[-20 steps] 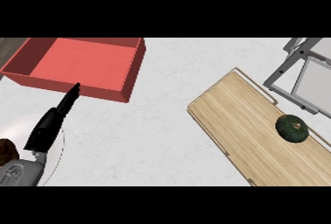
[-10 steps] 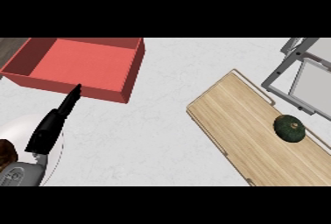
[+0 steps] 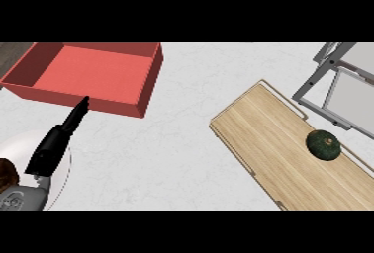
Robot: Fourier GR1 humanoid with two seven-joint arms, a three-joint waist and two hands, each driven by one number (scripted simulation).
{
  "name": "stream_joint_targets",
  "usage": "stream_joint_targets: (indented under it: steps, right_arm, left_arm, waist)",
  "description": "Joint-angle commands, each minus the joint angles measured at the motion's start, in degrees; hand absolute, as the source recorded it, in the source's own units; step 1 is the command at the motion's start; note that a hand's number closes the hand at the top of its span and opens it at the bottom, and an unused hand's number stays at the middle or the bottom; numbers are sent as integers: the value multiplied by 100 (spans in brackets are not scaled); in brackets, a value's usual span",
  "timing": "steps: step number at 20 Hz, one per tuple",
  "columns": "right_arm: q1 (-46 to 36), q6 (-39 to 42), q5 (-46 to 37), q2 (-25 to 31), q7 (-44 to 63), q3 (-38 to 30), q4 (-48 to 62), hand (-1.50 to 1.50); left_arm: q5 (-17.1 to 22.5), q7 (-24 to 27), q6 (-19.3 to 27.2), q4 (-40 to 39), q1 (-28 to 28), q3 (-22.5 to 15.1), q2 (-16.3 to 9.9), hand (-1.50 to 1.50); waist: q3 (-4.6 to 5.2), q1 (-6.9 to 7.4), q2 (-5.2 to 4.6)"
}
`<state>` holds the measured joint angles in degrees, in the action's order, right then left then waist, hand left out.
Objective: Pick the eggplant from the tray and place it in the tiered shelf
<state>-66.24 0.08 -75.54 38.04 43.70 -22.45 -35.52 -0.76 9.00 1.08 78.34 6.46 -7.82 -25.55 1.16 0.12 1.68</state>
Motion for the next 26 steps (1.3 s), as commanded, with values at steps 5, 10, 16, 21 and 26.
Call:
stream_joint_targets:
  steps: [5, 10, 16, 21, 26]
  right_arm:
    - [915, -645, 411, -146, -59, -414, -4, -150]
    - [986, -1481, 764, -238, -597, -594, -574, -150]
    - [1037, -2757, 582, -476, -299, -474, -1828, -150]
    - [1513, -1821, 688, -104, 715, -803, -3339, -150]
    - [2340, -618, 1209, -123, 1338, -1271, -5062, -150]
  left_arm:
    - [-130, 37, 32, -296, 149, 40, 155, 0]
    - [-117, 25, -26, -189, 140, 147, 84, 0]
    - [-148, -112, -123, -170, 197, 155, 96, 0]
    - [-267, -8, 37, -84, -129, 133, 232, 0]
    - [-211, 106, 94, -38, -429, 299, 188, 0]
  waist:
    - [-118, -34, -187]
    - [-121, 13, -176]
    - [-114, -24, -153]
    - [-110, -181, -99]
    - [-108, -372, -31]
